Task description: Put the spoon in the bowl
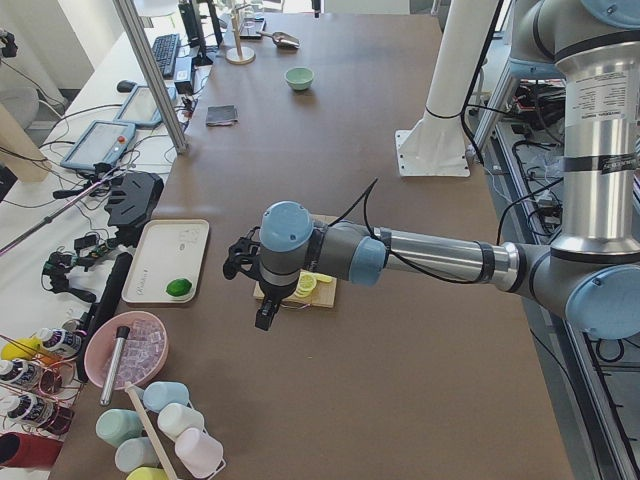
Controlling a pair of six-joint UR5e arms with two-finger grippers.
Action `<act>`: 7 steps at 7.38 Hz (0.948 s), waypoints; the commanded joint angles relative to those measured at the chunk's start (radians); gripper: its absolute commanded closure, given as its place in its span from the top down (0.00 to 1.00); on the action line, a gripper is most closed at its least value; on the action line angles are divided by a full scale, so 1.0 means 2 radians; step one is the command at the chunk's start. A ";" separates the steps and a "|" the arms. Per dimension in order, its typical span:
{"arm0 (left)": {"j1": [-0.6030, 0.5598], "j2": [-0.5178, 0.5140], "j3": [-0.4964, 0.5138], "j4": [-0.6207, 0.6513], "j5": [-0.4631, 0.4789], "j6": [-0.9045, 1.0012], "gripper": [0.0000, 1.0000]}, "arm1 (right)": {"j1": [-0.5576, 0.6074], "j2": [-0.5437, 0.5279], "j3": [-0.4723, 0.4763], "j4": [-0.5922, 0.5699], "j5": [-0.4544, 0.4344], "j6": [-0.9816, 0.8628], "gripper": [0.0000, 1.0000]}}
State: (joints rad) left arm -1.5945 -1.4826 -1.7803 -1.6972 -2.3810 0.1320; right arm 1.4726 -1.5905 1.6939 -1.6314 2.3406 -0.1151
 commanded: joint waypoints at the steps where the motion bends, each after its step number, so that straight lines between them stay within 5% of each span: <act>1: 0.000 0.001 0.002 0.000 -0.001 -0.003 0.98 | 0.000 -0.001 -0.001 0.000 -0.001 0.000 1.00; 7: 0.001 0.006 0.006 -0.002 -0.017 -0.005 0.98 | 0.000 0.006 0.005 0.000 -0.001 0.002 1.00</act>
State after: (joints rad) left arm -1.5925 -1.4719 -1.7658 -1.7012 -2.4126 0.1233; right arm 1.4726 -1.5834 1.7039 -1.6308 2.3390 -0.1114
